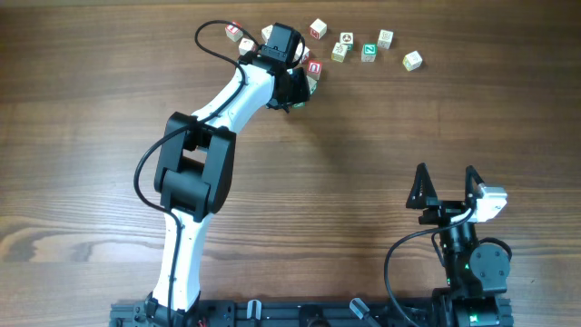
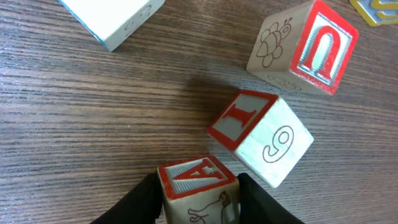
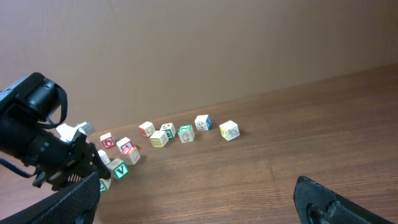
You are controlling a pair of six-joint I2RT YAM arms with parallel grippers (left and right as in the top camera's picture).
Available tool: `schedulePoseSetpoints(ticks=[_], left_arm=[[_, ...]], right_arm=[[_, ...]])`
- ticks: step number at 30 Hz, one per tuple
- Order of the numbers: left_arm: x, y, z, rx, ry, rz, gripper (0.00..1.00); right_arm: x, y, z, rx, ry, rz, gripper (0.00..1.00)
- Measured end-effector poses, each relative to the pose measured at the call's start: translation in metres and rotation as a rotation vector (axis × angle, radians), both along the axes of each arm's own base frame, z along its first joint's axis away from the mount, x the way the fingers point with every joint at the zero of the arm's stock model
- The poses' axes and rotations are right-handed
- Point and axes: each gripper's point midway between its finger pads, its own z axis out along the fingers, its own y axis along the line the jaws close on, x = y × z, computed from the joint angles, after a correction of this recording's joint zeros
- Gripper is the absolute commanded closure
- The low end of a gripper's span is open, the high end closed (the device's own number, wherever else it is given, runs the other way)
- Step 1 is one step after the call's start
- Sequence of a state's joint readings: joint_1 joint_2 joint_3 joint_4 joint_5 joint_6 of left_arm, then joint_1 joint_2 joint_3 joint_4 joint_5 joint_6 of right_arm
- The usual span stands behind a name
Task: Form a tower
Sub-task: 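Grasp the red-lettered 'A' block with the left gripper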
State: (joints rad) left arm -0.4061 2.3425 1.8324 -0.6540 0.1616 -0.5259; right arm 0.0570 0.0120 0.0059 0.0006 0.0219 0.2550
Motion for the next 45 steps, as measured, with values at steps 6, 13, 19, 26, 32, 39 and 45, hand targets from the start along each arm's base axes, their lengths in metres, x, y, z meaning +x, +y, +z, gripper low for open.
schedulePoseSetpoints(ticks=[6,13,19,26,32,39,45], left_arm=[[-0.007,0.003,0.003,0.02,0.034,-0.01,0.77],[-0.052,-0.007,0.059,0.103,0.056,-0.079,0.8],[-0.079,-0.036,0.063,0.155,0.052,-0.147,0.8],[-0.077,-0.022,0.03,0.205,0.036,-0.093,0.75],[-0.079,-0.018,0.008,0.207,0.023,-0.087,0.74],[-0.073,-0.003,0.002,0.212,0.028,-0.058,0.71],[-0.073,-0.004,0.002,0.203,0.033,-0.083,0.73]], right_arm=[[0.0,0.0,0.0,0.0,0.0,0.0,0.0],[0.0,0.0,0.0,0.0,0.0,0.0,0.0],[0.0,0.0,0.0,0.0,0.0,0.0,0.0],[0.0,0.0,0.0,0.0,0.0,0.0,0.0],[0.0,0.0,0.0,0.0,0.0,0.0,0.0],[0.0,0.0,0.0,0.0,0.0,0.0,0.0],[0.0,0.0,0.0,0.0,0.0,0.0,0.0]])
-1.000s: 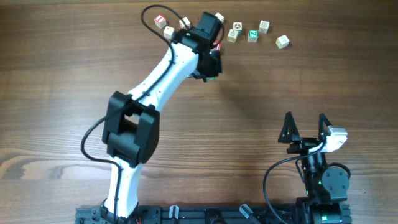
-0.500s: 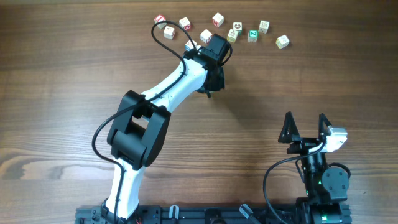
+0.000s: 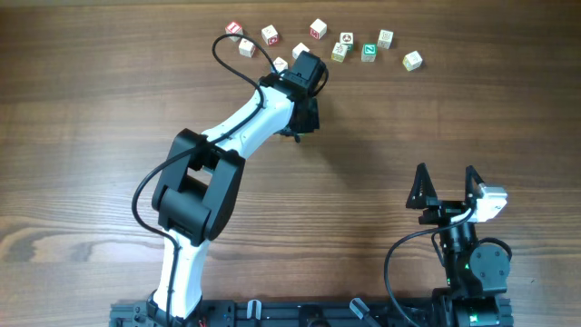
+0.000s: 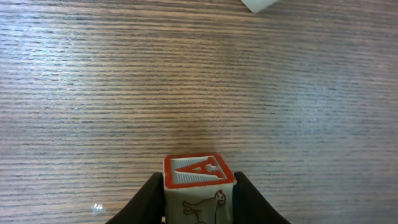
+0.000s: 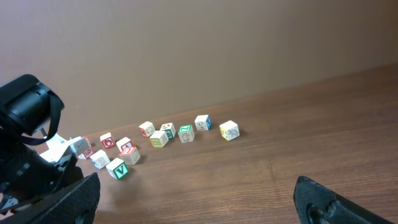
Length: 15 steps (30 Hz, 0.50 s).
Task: Form a tower
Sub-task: 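Grasp the red-lettered 'A' block with the left gripper, then lower the 'A' block onto the open table and release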
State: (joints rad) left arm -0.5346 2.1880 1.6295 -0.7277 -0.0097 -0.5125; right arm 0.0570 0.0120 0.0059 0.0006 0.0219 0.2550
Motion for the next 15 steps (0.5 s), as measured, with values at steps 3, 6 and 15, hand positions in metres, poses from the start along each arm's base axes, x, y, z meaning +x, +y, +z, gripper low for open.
schedulePoseSetpoints(ticks=[3,6,15], left_arm=[[-0.0019,-0.0024,-0.0001,-0.008,0.007,-0.021,0.68],[-0.0025,-0.0023,-0.0003,-0.008,0.01,-0.028,0.67],[-0.0028,-0.0023,-0.0004,-0.001,0.007,-0.056,0.46]], right_arm=[[0.0,0.0,0.0,0.0,0.0,0.0,0.0],[0.0,0.0,0.0,0.0,0.0,0.0,0.0],[0.0,0.0,0.0,0.0,0.0,0.0,0.0]])
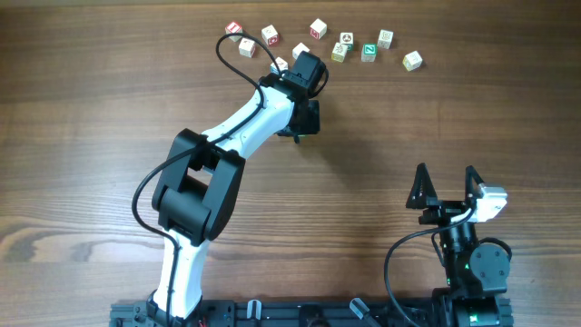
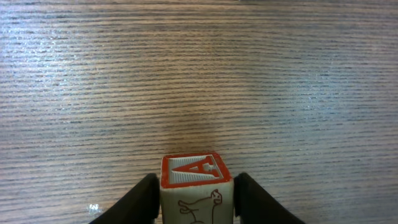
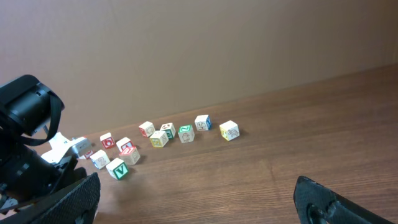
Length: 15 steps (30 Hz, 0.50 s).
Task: Form a tower
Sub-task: 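Lower the 'A' block onto the open table and release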
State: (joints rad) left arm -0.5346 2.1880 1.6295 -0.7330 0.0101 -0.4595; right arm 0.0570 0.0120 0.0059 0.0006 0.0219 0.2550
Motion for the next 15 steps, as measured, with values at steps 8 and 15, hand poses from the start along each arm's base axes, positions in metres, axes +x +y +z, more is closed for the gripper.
schedulePoseSetpoints(ticks=[8,15], left_arm=[[0.002,-0.002,0.003,-0.005,-0.005,-0.005,0.12],[0.005,0.063,0.13,0.012,-0.092,0.116,0.0]], right_arm=[[0.0,0.0,0.0,0.0,0.0,0.0,0.0],[0.0,0.0,0.0,0.0,0.0,0.0,0.0]])
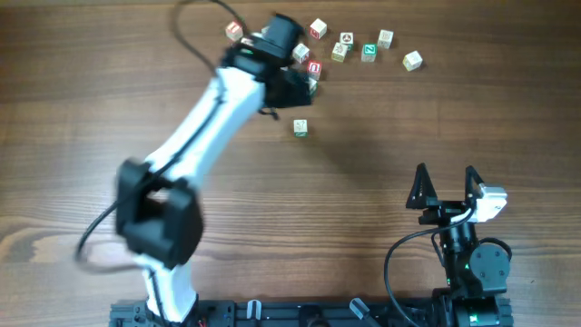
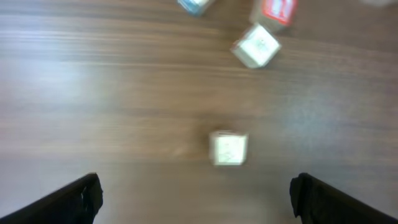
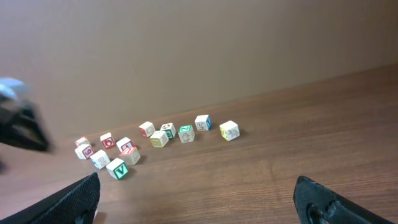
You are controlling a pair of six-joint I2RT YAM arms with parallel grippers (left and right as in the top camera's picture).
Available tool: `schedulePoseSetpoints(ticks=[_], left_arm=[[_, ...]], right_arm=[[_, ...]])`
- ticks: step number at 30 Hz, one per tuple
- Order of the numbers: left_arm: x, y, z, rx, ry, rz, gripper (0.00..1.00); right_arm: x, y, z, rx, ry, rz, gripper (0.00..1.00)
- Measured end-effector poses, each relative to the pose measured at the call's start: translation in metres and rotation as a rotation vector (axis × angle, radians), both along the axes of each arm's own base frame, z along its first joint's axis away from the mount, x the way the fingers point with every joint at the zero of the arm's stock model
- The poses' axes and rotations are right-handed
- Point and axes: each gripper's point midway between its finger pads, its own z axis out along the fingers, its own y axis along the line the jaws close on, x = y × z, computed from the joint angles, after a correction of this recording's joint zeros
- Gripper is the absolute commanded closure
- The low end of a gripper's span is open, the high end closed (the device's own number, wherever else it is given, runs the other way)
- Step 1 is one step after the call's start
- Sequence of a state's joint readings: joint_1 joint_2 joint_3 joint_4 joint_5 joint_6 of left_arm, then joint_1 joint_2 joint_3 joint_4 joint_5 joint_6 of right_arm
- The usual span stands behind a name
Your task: Form a tower
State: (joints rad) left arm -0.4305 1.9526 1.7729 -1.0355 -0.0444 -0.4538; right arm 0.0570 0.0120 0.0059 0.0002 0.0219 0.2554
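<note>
One wooden letter block sits alone on the table, a little nearer than the other blocks. My left gripper is open and raised above and behind it, holding nothing. Both views of it are blurred by motion. More letter blocks lie scattered along the far side. Among them are a red-faced block and a green V block. My right gripper is open and empty at the near right.
The left arm stretches diagonally from the near left edge to the far middle of the wooden table. A brown wall rises behind the table in the right wrist view.
The left gripper has let go of the red A block and now stands wide open, higher and farther back. The block stays alone on the table. The right arm has not moved.
The left gripper was first shut on the red A block among the far blocks. It then held the block low over bare table nearer the middle. Its fingers stood slightly apart from the block after that. Now the block rests there alone.
</note>
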Motion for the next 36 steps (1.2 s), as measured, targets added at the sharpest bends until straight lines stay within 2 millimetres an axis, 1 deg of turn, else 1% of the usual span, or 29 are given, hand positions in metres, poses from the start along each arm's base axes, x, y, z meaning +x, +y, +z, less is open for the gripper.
schedulePoseSetpoints(ticks=[1,2,3,4,6,7,9,11,13,14,15,16,17,18,19,21,22,25,28,29,32,33,35,36], left_arm=[[-0.01,0.025,0.022,0.011,0.007,0.042,0.0],[-0.02,0.044,0.037,0.021,0.016,0.076,0.0],[-0.034,0.07,0.05,0.037,0.043,0.125,0.0],[-0.041,0.081,0.054,0.046,0.06,0.149,0.0],[-0.063,0.102,0.056,0.071,0.135,0.194,0.0],[-0.066,0.107,0.059,0.072,0.139,0.206,0.0],[-0.085,0.116,0.071,0.082,0.159,0.22,0.0],[-0.106,0.124,0.093,0.089,0.126,0.227,0.0],[-0.129,0.134,0.118,0.087,0.054,0.237,0.0],[-0.145,0.14,0.129,0.08,0.012,0.246,0.0],[-0.161,0.145,0.136,0.075,-0.017,0.254,0.0],[-0.184,0.152,0.139,0.068,-0.044,0.262,0.0],[-0.199,0.156,0.143,0.062,-0.066,0.265,0.0],[-0.219,0.161,0.145,0.058,-0.085,0.269,0.0],[-0.244,0.168,0.144,0.061,-0.086,0.271,0.0],[-0.268,0.175,0.151,0.046,-0.141,0.277,0.0],[-0.277,0.177,0.157,0.029,-0.185,0.279,0.0],[-0.3,0.184,0.169,-0.011,-0.299,0.286,0.0],[-0.315,0.188,0.176,-0.04,-0.372,0.292,0.0],[-0.319,0.189,0.178,-0.047,-0.389,0.292,0.0],[-0.321,0.189,0.178,-0.051,-0.398,0.293,0.0],[-0.321,0.189,0.178,-0.051,-0.398,0.293,0.0],[-0.321,0.189,0.178,-0.051,-0.399,0.293,0.0],[-0.321,0.189,0.178,-0.051,-0.399,0.293,0.0]], right_arm=[[0.0,0.0,0.0,0.0,0.0,0.0,0.0],[0.0,0.0,0.0,0.0,0.0,0.0,0.0],[0.0,0.0,0.0,0.0,0.0,0.0,0.0],[0.0,0.0,0.0,0.0,0.0,0.0,0.0],[0.0,0.0,0.0,0.0,0.0,0.0,0.01],[0.0,0.0,0.0,0.0,0.0,0.0,0.0],[0.0,0.0,0.0,0.0,0.0,0.0,0.0],[0.0,0.0,0.0,0.0,0.0,0.0,0.0],[0.0,0.0,0.0,0.0,-0.001,0.0,0.0],[0.0,0.0,0.0,0.0,-0.001,0.0,0.0],[0.0,0.0,0.0,0.0,-0.001,0.0,0.0],[0.0,0.0,0.0,0.013,0.0,0.001,0.0],[0.0,0.003,0.0,0.066,0.003,0.015,0.01],[0.0,0.008,0.0,0.15,0.009,0.047,0.0],[-0.001,0.017,0.001,0.253,0.018,0.097,0.0],[-0.004,0.033,0.003,0.415,0.044,0.192,0.0],[-0.006,0.039,0.003,0.476,0.063,0.227,0.0],[-0.011,0.057,0.003,0.574,0.107,0.331,0.0],[-0.019,0.075,0.004,0.616,0.151,0.439,0.0],[-0.021,0.078,0.004,0.606,0.156,0.463,0.01],[-0.024,0.084,0.002,0.555,0.159,0.497,0.0],[-0.022,0.083,-0.003,0.548,0.18,0.49,0.01],[-0.017,0.08,-0.012,0.534,0.237,0.45,0.01],[-0.012,0.078,-0.013,0.515,0.269,0.422,0.0]])
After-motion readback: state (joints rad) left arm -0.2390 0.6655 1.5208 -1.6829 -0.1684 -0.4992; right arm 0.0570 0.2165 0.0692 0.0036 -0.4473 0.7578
